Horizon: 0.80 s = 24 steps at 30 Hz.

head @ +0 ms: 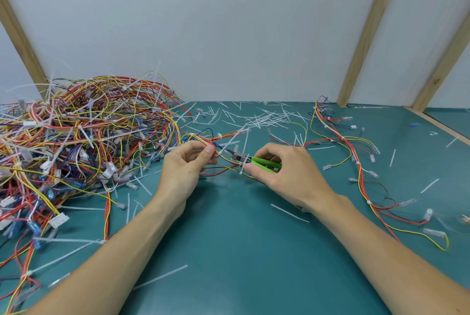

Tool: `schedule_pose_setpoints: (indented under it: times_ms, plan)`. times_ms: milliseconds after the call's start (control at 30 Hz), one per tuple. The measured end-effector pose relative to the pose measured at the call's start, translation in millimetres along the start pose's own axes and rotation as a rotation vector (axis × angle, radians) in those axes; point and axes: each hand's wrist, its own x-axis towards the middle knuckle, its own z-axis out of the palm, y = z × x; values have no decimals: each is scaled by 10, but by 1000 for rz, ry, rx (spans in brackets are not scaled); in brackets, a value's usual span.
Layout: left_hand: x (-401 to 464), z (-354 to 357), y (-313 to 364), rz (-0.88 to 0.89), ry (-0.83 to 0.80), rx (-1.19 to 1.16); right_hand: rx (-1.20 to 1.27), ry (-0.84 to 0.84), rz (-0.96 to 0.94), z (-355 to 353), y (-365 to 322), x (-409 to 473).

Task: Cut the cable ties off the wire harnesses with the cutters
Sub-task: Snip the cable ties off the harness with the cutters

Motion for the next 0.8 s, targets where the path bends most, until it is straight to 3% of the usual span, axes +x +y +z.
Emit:
schedule_pose_setpoints:
  times_ms: [800]
  plan:
    - [-58, 23, 42, 11, -9, 60, 32, -80, 8, -7, 3, 9]
